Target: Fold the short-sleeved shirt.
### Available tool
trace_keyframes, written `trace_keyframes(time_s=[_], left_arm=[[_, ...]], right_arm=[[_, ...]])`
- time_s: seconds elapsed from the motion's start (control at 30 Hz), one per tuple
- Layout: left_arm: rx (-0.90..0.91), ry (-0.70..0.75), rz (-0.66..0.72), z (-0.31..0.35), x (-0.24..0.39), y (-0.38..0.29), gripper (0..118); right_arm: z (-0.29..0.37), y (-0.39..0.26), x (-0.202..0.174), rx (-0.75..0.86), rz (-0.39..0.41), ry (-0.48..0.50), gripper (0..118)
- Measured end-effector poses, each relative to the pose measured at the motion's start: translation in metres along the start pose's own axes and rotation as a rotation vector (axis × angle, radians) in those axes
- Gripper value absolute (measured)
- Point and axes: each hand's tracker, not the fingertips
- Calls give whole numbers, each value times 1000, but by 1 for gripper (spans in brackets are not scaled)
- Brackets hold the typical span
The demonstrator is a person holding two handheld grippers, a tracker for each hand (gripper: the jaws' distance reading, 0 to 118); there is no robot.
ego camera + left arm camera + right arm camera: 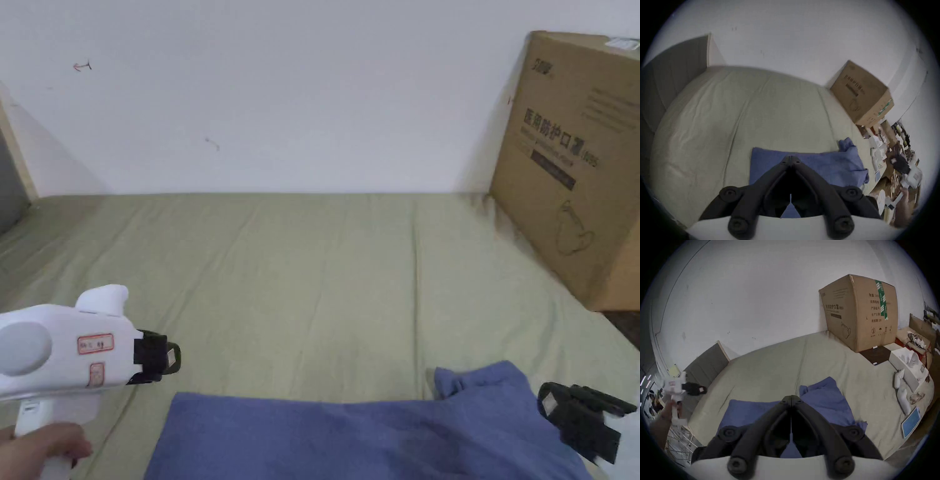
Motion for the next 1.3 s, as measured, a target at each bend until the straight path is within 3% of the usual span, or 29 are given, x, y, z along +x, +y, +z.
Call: trace_keyframes(time_s=[0.03, 0.07, 0.1, 0.13, 0.17, 0.47, 0.53, 0.7, 0.73, 0.8, 0.87, 0.9, 0.93, 1.0, 1.03, 1.2, 1.3], left_arm=[[-57, 32, -19, -20, -11, 9, 2], [-99, 60, -41, -39, -20, 15, 20], [-130, 82, -49, -59, -30, 18, 60], [-171, 130, -42, -81, -42, 20, 111], [-214, 133, -27, -102, -51, 16, 118], [-378, 173, -87, -199, -77, -19, 115], [-333, 139, -155, -200, -70, -29, 118], [-282, 180, -141, -186, -59, -29, 118], [-302, 175, -171, -180, -54, -26, 113], [-272, 210, -264, -162, -45, -21, 86], [-227, 209, -298, -135, -41, -18, 12], [-225, 183, -281, -130, -39, -17, 1], [-210, 131, -245, -116, -37, -17, 1], [-167, 124, -238, -93, -32, -18, 1], [-149, 125, -242, -84, -28, -19, 1], [-142, 94, -224, -57, -17, -26, 1], [-161, 86, -211, -55, -16, -28, 1]], right_arm=[[-4, -1, 4, -18, -15, 3, 0], [-9, -2, 6, -35, -27, -1, 0], [-13, -3, 9, -49, -36, -8, 0], [-18, -4, 12, -63, -44, -18, 0], [-23, -6, 15, -77, -52, -23, 0], [-49, -16, 40, -166, -89, -59, 0], [-52, -18, 50, -172, -99, -73, 0], [-58, -16, 83, -140, -191, -82, 0], [-62, -13, 92, -137, -205, -83, 0], [-74, -8, 108, -160, -197, -96, 0], [-94, 1, 123, -210, -160, -146, 0], [-105, 5, 129, -231, -153, -158, 0], [-119, 10, 137, -263, -149, -178, 14], [-155, 17, 152, -387, -138, -218, 96], [-173, 16, 160, -471, -127, -213, 108], [-233, 5, 179, -636, -69, -206, 105], [-251, -5, 179, -700, -21, -269, 100]])
